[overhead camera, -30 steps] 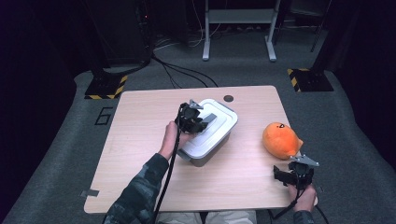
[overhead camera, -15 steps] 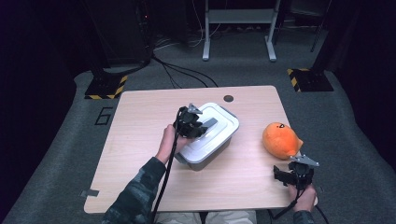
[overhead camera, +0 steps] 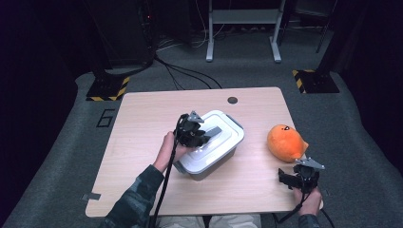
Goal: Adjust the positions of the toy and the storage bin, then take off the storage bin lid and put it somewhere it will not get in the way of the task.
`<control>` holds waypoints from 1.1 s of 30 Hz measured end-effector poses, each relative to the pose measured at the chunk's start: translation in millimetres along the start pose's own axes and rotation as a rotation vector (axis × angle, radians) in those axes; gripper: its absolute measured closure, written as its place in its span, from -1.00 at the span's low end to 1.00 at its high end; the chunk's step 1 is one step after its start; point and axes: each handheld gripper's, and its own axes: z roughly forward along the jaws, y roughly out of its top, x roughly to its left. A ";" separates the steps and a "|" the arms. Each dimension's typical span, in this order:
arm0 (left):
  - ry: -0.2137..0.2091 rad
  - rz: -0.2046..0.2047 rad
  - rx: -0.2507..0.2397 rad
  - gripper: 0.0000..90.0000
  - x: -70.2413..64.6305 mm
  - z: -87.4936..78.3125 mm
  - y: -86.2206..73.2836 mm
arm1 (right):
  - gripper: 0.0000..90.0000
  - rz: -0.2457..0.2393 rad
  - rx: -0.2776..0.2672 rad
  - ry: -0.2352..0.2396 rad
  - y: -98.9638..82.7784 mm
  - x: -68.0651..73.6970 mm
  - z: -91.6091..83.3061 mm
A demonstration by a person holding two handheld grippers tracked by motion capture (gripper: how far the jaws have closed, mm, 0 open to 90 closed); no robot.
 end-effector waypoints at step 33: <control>-0.018 0.029 -0.024 0.48 -4.9 -12.1 -5.8 | -0.78 0.002 -0.002 -0.002 0.0 0.1 -0.1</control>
